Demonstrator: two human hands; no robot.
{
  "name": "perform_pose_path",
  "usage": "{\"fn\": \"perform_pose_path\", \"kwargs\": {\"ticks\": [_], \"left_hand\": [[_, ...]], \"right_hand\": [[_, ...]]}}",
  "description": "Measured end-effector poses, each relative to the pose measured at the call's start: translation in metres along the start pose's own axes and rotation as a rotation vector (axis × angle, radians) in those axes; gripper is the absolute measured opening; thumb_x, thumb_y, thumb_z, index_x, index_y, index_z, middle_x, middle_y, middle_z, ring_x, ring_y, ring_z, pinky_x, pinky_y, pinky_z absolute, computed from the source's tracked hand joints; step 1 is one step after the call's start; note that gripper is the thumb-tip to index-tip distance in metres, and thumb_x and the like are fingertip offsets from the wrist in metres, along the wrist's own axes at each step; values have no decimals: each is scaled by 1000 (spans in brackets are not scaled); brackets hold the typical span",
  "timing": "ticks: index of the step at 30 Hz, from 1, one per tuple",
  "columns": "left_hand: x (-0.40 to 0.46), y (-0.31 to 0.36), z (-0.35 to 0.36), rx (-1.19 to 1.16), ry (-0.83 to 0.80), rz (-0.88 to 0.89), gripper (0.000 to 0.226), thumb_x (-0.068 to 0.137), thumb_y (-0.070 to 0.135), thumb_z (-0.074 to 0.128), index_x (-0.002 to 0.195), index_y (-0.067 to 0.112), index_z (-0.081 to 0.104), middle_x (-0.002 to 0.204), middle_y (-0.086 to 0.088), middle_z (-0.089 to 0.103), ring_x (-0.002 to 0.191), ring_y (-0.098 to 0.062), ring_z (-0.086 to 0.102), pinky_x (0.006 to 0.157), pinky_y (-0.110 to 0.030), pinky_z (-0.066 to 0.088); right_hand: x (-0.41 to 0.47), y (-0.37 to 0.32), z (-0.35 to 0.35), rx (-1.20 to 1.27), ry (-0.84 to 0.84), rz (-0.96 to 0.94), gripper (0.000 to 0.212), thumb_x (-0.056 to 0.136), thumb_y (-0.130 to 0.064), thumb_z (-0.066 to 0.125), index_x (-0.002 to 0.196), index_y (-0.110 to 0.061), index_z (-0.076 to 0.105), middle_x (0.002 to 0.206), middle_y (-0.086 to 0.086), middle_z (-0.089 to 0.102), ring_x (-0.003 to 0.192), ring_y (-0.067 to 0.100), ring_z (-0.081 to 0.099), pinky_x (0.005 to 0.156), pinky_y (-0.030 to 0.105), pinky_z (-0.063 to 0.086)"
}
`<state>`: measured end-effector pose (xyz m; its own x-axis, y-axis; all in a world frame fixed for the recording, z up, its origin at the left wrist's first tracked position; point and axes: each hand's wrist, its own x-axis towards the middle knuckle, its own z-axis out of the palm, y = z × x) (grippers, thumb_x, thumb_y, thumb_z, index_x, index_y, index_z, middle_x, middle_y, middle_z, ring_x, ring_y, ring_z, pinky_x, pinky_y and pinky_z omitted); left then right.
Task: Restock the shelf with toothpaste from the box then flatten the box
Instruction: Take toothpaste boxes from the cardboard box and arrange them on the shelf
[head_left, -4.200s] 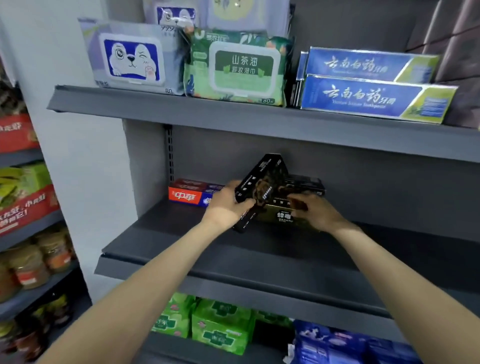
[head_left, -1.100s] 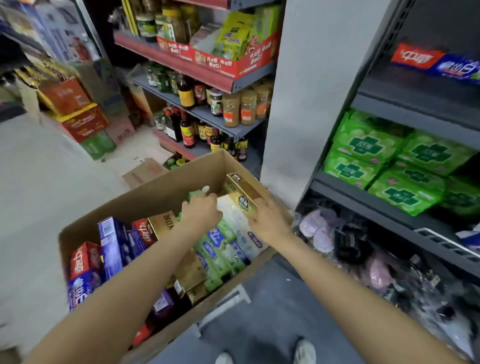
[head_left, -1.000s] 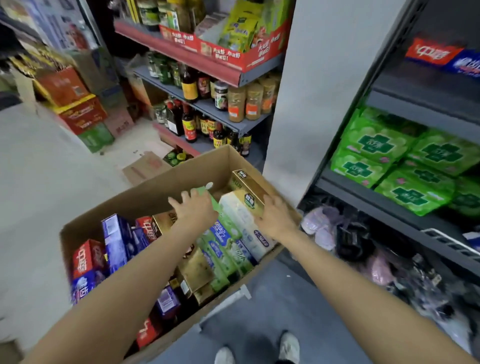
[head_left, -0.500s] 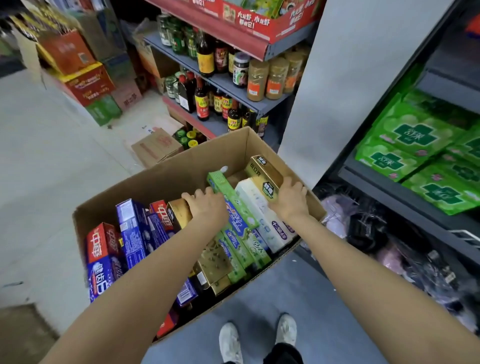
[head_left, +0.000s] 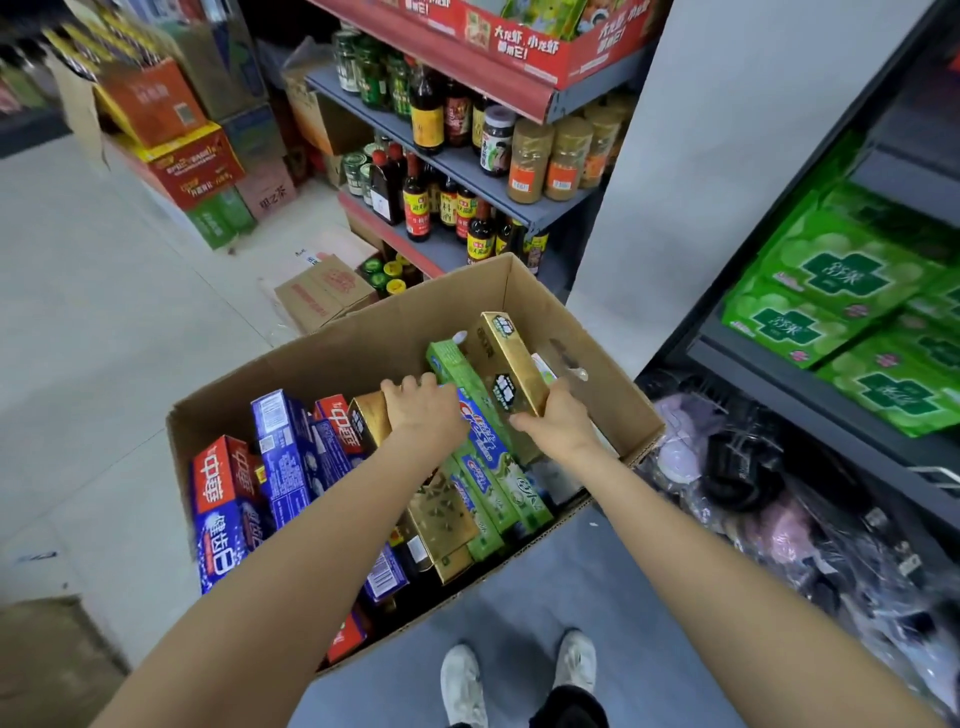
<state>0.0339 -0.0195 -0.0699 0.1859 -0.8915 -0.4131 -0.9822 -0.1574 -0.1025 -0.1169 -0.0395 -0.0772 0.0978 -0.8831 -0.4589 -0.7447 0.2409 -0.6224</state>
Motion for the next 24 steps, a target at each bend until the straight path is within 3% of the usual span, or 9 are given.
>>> {"fn": "perform_pose_path", "kwargs": {"ticks": [3,7,9,12,15,19,21,24], "left_hand": [[-9,-15,-7,-97,74,33,47,93,42,47,131,14,47,134,-12,46,128,-31,39,104,-45,31],[-20,-42,-11,-146,204,276,42,93,33,47,131,16,46,133,-9,48,127,-27,39,103,-43,33],[-26,-55,-11,-121,69,464,60,85,46,58,138,24,40,142,-4,41,136,-24,28,111,-45,25],[-30,-64,-8,11,-179,575,97,63,68,69,144,36,27,154,1,27,146,-24,10,118,-53,5],[-29,-65,-14,191,-290,614,106,58,67,74,146,38,21,157,4,20,147,-24,-1,116,-58,-3],[-28,-55,-28,402,-273,663,96,63,50,80,144,31,32,149,-2,35,143,-26,19,114,-59,5],[-29,-53,-32,397,-234,672,90,64,44,82,140,30,38,141,-3,43,137,-26,29,112,-59,13],[-31,-55,-37,367,-170,673,86,63,42,83,137,32,40,137,-3,43,131,-25,32,110,-60,20]], "right_hand": [[-19,-12,8,184,-16,-13,44,81,-23,66,115,-9,42,96,4,60,89,20,58,76,34,49],[-34,-25,13,256,-35,-29,40,78,-24,67,109,-13,45,90,-1,59,81,12,57,61,26,43],[-39,-27,15,285,-29,-25,41,77,-23,67,110,-13,44,93,2,61,83,14,58,64,28,44],[-44,-26,13,280,-17,-11,40,76,-22,65,110,-13,45,96,2,61,86,16,59,69,30,47],[-51,-23,8,295,1,-14,36,76,-21,66,106,-15,45,97,3,61,87,16,60,73,33,50],[-61,-20,-2,307,21,-38,36,79,-17,65,106,-18,41,88,-5,57,79,8,57,66,27,48],[-64,-20,-9,321,43,-48,38,80,-18,66,106,-20,38,87,-8,56,80,9,58,70,28,51],[-67,-21,-25,310,85,-64,41,80,-21,66,109,-19,36,91,-6,56,81,10,57,63,26,47]]}}
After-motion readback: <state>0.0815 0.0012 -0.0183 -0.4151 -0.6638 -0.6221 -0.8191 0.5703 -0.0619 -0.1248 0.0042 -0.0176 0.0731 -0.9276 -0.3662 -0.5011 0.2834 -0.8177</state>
